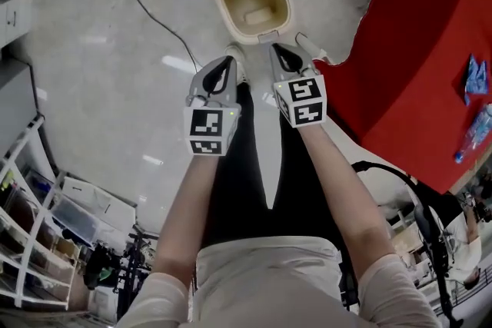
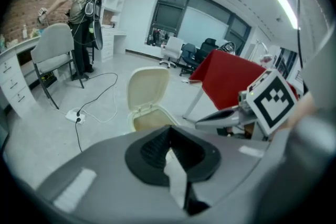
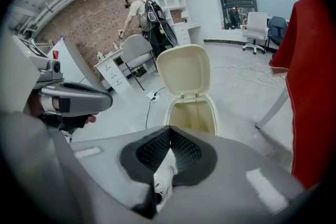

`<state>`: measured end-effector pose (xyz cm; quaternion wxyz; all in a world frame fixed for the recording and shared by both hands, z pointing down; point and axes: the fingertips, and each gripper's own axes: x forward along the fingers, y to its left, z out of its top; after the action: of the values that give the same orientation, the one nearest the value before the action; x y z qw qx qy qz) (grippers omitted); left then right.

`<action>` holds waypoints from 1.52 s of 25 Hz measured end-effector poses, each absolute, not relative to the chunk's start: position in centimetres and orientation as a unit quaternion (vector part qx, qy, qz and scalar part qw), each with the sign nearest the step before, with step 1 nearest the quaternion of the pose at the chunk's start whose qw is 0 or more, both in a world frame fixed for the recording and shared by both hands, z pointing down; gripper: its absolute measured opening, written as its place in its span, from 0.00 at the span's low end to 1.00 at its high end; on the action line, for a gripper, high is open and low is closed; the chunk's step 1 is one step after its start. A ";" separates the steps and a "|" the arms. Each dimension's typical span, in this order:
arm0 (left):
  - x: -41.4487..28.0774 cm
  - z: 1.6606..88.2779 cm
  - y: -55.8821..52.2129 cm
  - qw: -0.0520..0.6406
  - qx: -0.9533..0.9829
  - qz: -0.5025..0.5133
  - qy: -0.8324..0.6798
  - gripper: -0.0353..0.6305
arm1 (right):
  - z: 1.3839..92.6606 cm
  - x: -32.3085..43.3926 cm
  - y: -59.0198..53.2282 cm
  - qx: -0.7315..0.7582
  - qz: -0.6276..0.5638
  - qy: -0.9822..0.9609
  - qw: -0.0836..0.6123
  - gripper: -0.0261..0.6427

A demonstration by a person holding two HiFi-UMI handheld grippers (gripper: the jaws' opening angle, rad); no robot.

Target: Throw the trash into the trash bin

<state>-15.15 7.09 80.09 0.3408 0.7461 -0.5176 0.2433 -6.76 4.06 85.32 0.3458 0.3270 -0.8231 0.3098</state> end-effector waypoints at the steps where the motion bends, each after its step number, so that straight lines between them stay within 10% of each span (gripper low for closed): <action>1: -14.9 79.1 7.0 0.342 0.748 0.240 -0.516 0.06 | 84.1 -6.7 4.0 0.328 0.308 -0.825 0.341 0.04; 38: -10.3 49.0 12.4 0.293 0.847 0.239 -0.372 0.06 | 50.5 -0.6 11.1 0.370 0.254 -0.857 0.254 0.04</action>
<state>-10.29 12.41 49.02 0.2931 0.8475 -0.3723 0.2394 -0.61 11.07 50.48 0.2541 0.3697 -0.8569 0.2539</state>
